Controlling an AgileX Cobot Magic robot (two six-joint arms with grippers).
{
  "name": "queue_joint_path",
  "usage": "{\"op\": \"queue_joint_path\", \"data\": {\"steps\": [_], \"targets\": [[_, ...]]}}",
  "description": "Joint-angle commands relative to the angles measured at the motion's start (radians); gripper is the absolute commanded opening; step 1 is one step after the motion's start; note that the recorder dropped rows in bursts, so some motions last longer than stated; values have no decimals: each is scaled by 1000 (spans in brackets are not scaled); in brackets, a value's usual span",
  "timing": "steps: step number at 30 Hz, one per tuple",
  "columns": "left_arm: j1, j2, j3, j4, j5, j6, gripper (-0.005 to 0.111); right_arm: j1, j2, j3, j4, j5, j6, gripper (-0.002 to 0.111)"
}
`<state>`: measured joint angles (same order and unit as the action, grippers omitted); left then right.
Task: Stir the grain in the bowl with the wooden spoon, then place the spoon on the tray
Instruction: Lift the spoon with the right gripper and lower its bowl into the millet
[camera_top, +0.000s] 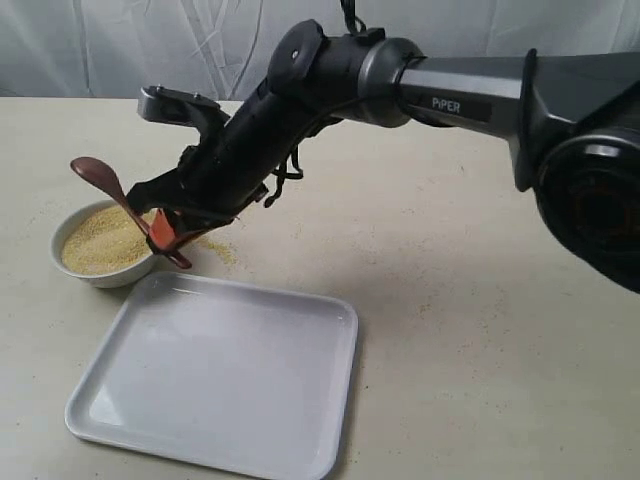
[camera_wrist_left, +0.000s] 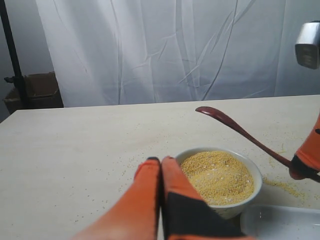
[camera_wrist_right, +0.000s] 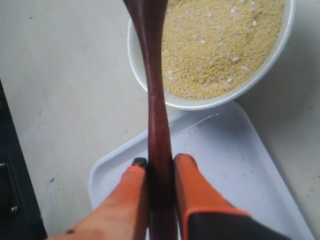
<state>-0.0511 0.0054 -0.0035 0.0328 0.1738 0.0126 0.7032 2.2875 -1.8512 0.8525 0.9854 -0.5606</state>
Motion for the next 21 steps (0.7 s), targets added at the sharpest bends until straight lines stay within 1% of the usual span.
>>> {"op": "queue_joint_path", "data": {"steps": [1, 4, 11, 15, 17, 18, 19, 20, 21], "targets": [[-1, -5, 4, -6, -11, -2, 0, 8, 9, 2, 19, -22, -33, 2], [-1, -5, 4, -6, -11, -2, 0, 8, 9, 2, 12, -33, -70, 2], [-1, -5, 4, -6, -11, -2, 0, 8, 29, 2, 8, -100, -60, 2], [-1, -5, 4, -6, -11, -2, 0, 18, 40, 2, -48, -104, -49, 2], [-1, -5, 4, -6, -11, -2, 0, 37, 41, -2, -132, -104, -49, 2], [-1, -5, 4, -6, -11, -2, 0, 49, 39, -22, -237, -96, -23, 2], [-1, -5, 4, -6, -11, -2, 0, 55, 37, -41, -296, -86, 8, 2], [-1, -5, 4, -6, -11, -2, 0, 66, 32, -86, -392, -61, 70, 2], [-1, -5, 4, -6, -11, -2, 0, 66, 32, -112, -439, -43, 107, 2]]}}
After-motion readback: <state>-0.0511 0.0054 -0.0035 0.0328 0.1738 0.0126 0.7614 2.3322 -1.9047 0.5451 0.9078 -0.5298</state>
